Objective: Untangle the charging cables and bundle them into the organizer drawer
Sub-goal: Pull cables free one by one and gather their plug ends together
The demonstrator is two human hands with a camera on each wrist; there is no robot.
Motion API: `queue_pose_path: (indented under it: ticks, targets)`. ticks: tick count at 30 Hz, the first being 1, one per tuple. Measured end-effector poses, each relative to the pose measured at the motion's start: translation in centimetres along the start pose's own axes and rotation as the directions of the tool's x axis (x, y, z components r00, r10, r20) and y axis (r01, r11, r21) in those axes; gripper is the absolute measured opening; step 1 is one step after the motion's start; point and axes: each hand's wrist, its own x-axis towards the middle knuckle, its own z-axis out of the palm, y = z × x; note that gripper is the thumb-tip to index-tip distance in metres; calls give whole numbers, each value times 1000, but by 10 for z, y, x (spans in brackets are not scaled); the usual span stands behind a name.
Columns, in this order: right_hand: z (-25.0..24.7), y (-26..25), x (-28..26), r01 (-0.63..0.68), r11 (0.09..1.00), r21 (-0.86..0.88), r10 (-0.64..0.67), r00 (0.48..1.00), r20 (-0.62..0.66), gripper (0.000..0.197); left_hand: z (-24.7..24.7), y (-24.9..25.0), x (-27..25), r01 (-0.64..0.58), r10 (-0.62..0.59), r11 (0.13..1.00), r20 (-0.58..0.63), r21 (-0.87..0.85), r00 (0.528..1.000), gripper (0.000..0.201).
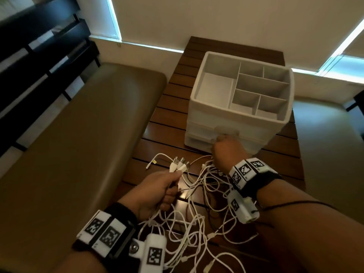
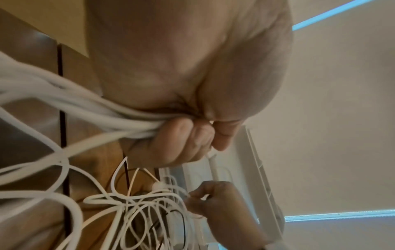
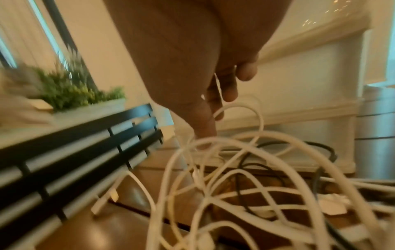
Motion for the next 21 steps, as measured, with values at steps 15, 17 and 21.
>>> queue_pose_path:
  ticks: [15,17,21]
  targets:
    - [-13,-37,-120,-85,537,839,187,982,-20,24,56,9,10,-315,319,946,43,-78,947,21]
    - [-12,-44,-125,-69,513,855,212,976,-49,26,63,9,7,-318,322,944,35,-91,946,13]
    - [-15,-47,-129,-50,513,857,222,972,-76,29,69,9,-1,-339,341,939,34,-48,939,9]
